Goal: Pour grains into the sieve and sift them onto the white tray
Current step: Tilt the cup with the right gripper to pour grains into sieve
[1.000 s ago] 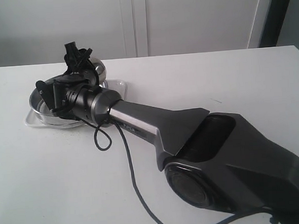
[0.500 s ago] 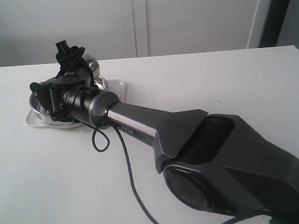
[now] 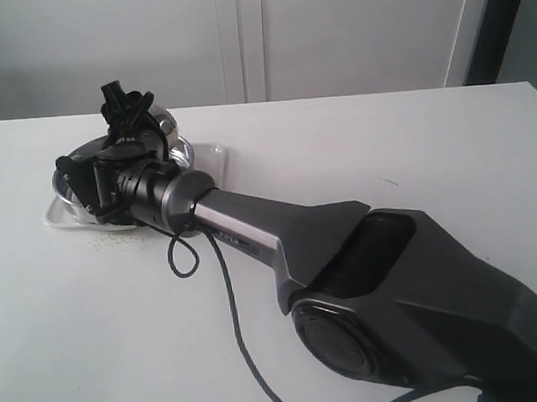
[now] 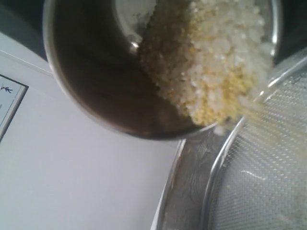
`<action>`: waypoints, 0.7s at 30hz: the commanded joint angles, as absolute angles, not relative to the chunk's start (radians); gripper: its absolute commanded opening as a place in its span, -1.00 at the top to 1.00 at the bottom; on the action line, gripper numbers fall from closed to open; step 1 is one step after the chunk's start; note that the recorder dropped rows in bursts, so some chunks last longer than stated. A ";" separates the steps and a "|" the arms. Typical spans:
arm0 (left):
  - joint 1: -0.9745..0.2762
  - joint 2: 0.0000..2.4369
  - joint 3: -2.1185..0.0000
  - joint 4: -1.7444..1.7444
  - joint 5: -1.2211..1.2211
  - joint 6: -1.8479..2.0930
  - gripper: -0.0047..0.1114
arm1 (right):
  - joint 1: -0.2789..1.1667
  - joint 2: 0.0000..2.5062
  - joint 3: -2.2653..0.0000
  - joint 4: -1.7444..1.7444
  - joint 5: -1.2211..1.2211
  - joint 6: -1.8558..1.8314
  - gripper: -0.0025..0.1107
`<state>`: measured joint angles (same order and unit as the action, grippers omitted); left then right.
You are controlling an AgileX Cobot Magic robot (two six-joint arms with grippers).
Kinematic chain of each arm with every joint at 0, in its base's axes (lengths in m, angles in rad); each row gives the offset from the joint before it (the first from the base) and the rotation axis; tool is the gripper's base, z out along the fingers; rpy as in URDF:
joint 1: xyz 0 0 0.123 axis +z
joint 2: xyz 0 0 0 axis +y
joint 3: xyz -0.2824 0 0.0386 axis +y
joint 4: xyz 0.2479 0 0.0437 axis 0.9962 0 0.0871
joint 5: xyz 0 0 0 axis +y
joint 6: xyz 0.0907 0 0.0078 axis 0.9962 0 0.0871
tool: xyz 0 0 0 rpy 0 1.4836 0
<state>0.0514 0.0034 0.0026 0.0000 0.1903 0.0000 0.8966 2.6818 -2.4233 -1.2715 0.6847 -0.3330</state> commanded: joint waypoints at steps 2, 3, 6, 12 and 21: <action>0.046 0.000 0.000 0.000 0.188 0.000 0.92 | 0.890 2.704 -2.429 -1.340 0.657 -0.339 0.96; 0.046 0.000 0.000 0.000 0.188 0.000 0.92 | 0.890 2.707 -2.429 -1.354 0.647 -0.339 0.96; 0.046 0.000 0.000 0.000 0.188 0.000 0.92 | 0.890 2.708 -2.429 -1.403 0.632 -0.337 0.96; 0.046 0.000 0.000 0.000 0.188 0.000 0.92 | 0.890 2.711 -2.429 -1.510 0.630 -0.337 0.96; 0.046 0.000 0.000 0.000 0.188 0.000 0.92 | 0.890 2.711 -2.429 -1.618 0.614 -0.337 0.96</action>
<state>0.0514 0.0034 0.0026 0.0000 0.1903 0.0000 0.8966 2.7143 -2.4233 -1.5659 0.6233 -0.3330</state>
